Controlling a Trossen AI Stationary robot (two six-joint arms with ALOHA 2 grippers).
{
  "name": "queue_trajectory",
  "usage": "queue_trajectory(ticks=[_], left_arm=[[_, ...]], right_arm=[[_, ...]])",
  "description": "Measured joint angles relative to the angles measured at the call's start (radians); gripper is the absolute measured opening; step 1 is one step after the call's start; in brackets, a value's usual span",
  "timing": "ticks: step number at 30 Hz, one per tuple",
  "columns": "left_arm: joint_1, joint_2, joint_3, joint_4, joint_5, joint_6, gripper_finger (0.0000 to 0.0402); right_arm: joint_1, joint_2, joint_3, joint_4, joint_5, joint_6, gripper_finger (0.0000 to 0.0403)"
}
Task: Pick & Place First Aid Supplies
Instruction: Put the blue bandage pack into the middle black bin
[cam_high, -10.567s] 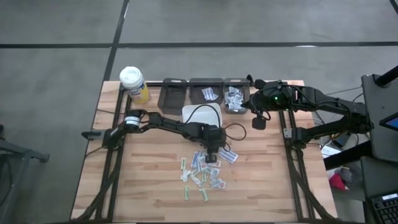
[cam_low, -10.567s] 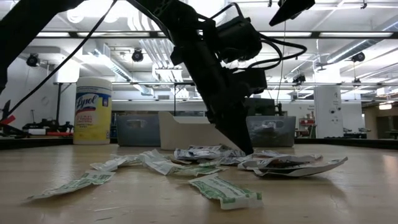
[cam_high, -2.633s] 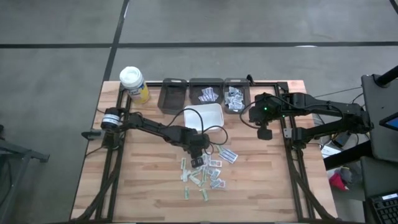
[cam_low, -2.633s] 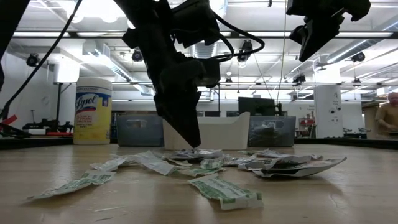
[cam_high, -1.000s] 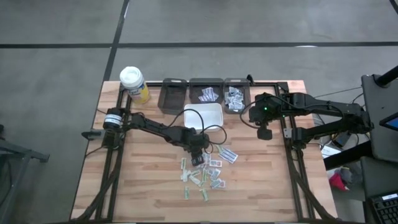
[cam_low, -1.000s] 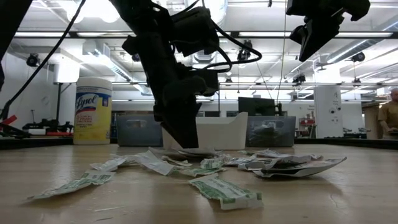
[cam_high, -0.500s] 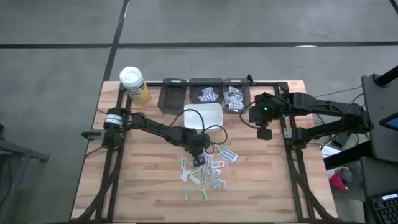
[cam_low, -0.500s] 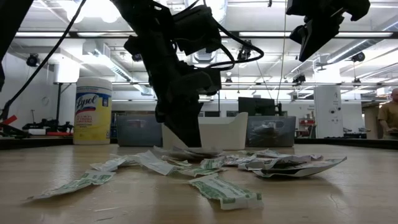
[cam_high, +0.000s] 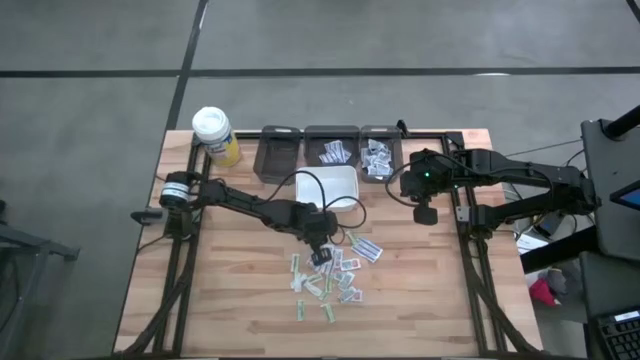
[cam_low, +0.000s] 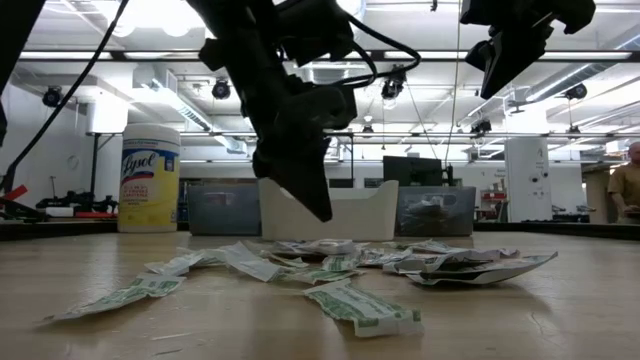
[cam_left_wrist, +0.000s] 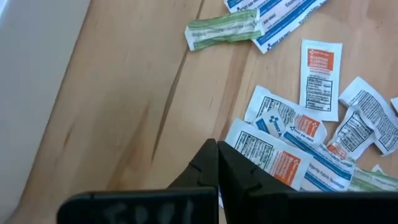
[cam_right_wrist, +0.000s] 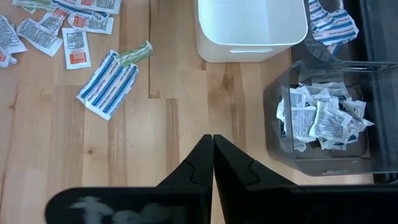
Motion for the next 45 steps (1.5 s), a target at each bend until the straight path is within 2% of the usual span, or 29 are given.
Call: queue_trajectory(ticks=[5, 11, 14, 23, 27, 36, 45], left_arm=[[0.0, -0.001, -0.005, -0.01, 0.025, -0.084, 0.0], [-0.022, -0.005, -0.006, -0.007, 0.176, -0.232, 0.0], [-0.045, -0.005, -0.006, -0.007, 0.216, -0.334, 0.0], [-0.088, -0.005, -0.006, -0.008, 0.22, -0.593, 0.0001], [-0.087, -0.005, -0.007, -0.007, 0.211, -0.66, 0.0019], [-0.088, -0.005, -0.008, -0.055, 0.152, -0.758, 0.0084], [-0.089, -0.006, -0.009, -0.082, 0.15, -0.773, 0.0092]], right_arm=[[0.0, 0.0, 0.0, 0.0, 0.0, -0.005, 0.0008], [0.0, 0.0, 0.0, 0.0, 0.0, -0.015, 0.0008], [0.0, 0.0, 0.0, 0.0, 0.0, -0.024, 0.0008], [0.0, 0.0, 0.0, 0.019, 0.0, -0.034, 0.0008], [0.0, 0.0, 0.0, 0.023, 0.0, -0.048, 0.0008], [0.0, 0.0, 0.0, 0.023, 0.0, -0.06, 0.0008], [0.0, 0.0, 0.0, 0.023, 0.0, -0.059, 0.0008]])
